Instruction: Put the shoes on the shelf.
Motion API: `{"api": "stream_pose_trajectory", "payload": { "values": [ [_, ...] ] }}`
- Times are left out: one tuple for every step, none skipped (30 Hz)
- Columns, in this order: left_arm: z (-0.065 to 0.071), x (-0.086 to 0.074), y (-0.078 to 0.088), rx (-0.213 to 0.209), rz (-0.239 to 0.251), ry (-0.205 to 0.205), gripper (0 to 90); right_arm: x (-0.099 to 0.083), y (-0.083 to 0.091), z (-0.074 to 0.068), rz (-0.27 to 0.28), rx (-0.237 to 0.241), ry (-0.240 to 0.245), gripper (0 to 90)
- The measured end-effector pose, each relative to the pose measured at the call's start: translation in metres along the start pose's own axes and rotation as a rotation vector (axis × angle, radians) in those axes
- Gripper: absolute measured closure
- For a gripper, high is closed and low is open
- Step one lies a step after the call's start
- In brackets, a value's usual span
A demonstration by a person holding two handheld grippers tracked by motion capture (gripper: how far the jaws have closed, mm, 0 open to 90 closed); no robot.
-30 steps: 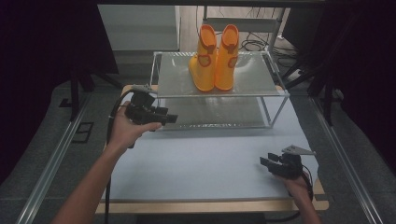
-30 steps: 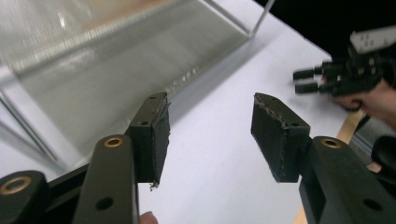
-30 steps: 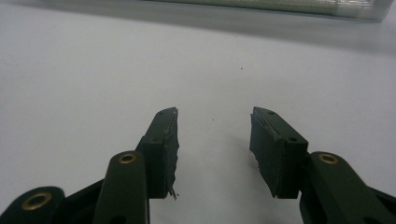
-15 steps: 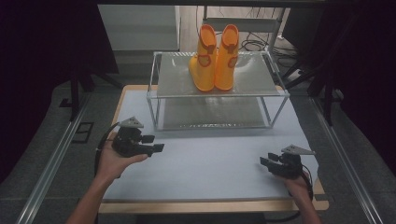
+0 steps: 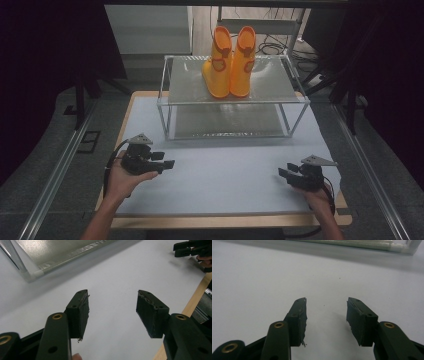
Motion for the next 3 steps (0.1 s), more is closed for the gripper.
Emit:
{"api": "stream_pose_trajectory", "payload": {
  "values": [
    [-0.0001,0.0002,-0.0010,0.000,0.004,0.002,43.7,0.0011,0.0002,-0.0004,-0.002,-0.003,0.006,48.8],
    [-0.0004,0.0001,-0.0026,-0.002,0.003,0.001,43.5,0.0027,0.0000,-0.0014,-0.002,-0.007,0.008,47.4],
    [-0.0013,-0.0001,-0.0044,-0.002,0.001,-0.002,43.3,0.0049,-0.0002,-0.0026,0.001,-0.010,0.014,45.9]
  ]
}}
Point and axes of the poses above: each handheld gripper's, and its own axes: y roughly backward along the jaws, x roughly out of its top, z roughly to its right, the point moved 6 cm from there along -y, roughly forward along the jaws, and after that the axes turned 1 degree about x, right-handed, at the moved point
